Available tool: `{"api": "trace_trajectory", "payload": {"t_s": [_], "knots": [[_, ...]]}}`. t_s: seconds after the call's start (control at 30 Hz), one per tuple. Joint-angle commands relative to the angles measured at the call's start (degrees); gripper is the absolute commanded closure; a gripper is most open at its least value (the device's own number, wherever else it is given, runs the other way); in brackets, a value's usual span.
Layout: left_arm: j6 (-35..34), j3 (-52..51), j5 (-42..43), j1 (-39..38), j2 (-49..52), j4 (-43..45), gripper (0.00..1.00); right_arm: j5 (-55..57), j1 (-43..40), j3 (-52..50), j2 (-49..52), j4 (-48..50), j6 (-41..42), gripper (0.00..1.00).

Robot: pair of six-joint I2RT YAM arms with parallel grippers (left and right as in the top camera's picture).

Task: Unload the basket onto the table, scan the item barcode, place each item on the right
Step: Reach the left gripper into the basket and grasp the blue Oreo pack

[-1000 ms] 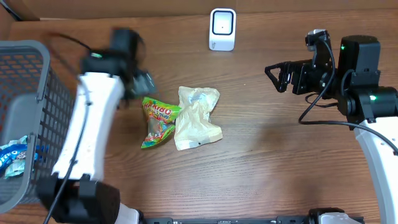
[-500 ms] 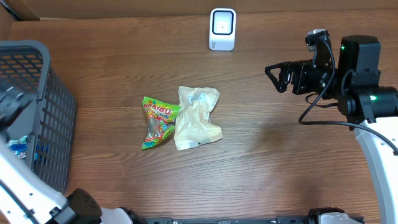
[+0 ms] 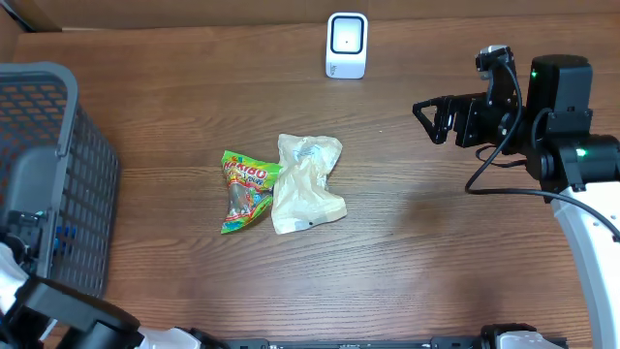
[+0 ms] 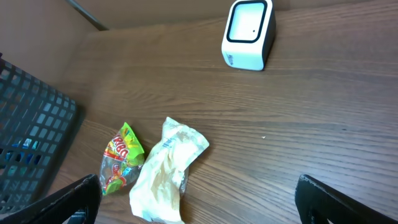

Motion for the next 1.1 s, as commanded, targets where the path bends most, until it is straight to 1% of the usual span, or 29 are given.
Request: {"api": "trace_trajectory", "payload": {"t_s": [0.0,0.3,0.5,0.53,0.57,0.6,0.63,0.67,0.73,0.83,0.9,0.93,0.97,1.0,1.03,1.07], "knots": [[0.7,-3.3,0.5,-0.2,2.6,4.6,0.00,-0.4,0.2,1.6,-0.2,0.0,0.0,0.00],[1.9,-3.3,0.7,-1.8,6.9,10.6,0.00,-0.4,0.2,1.6,-0.2,-0.2,0.0,0.00],[2.0,-3.3,0.9,-3.6,10.6,11.8,0.00,-0.3,0.2,1.6,-0.2,-0.2,0.0,0.00],[2.0,-3.3,0.9,-3.9,11.0,11.7,0.09,-0.4,0.2,1.6,-0.2,-0.2,0.0,0.00],[1.9,-3.3,0.9,-4.2,11.1,11.4,0.46,-0.4,0.2,1.6,-0.2,-0.2,0.0,0.00],[1.9,-3.3,1.0,-4.3,11.1,11.2,0.64,-0.4,0.2,1.6,-0.2,-0.2,0.0,0.00],[1.9,-3.3,1.6,-4.6,11.0,10.9,0.85,-0.4,0.2,1.6,-0.2,-0.2,0.0,0.00],[1.9,-3.1,2.6,-4.8,11.0,10.1,0.96,-0.3,0.2,1.6,-0.2,-0.2,0.0,0.00],[1.8,-2.6,4.2,-4.8,11.0,8.4,0.96,-0.4,0.2,1.6,-0.2,-0.2,0.0,0.00],[1.8,1.3,8.1,-4.8,11.0,2.3,0.96,-0.4,0.2,1.6,-0.2,-0.2,0.0,0.00],[1.9,8.0,13.7,-4.8,10.9,-5.4,0.96,-0.4,0.2,1.6,-0.2,-0.3,0.0,0.00],[2.0,13.2,17.9,-4.8,10.9,-10.6,0.96,-0.4,0.2,1.6,-0.2,-0.3,0.0,0.00],[3.5,17.9,22.4,-4.8,10.8,-15.0,0.96,-0.4,0.2,1.6,-0.2,-0.3,0.0,0.00],[4.7,20.3,25.0,-4.8,10.8,-17.1,0.96,-0.4,0.2,1.6,-0.2,-0.3,0.0,0.00],[7.1,25.7,30.5,-4.8,10.8,-21.7,0.96,-0.4,0.2,1.6,-0.2,-0.3,0.0,0.00],[8.4,30.2,33.9,-4.8,10.8,-25.5,0.96,-0.4,0.2,1.6,-0.2,-0.3,0.0,0.00]]}}
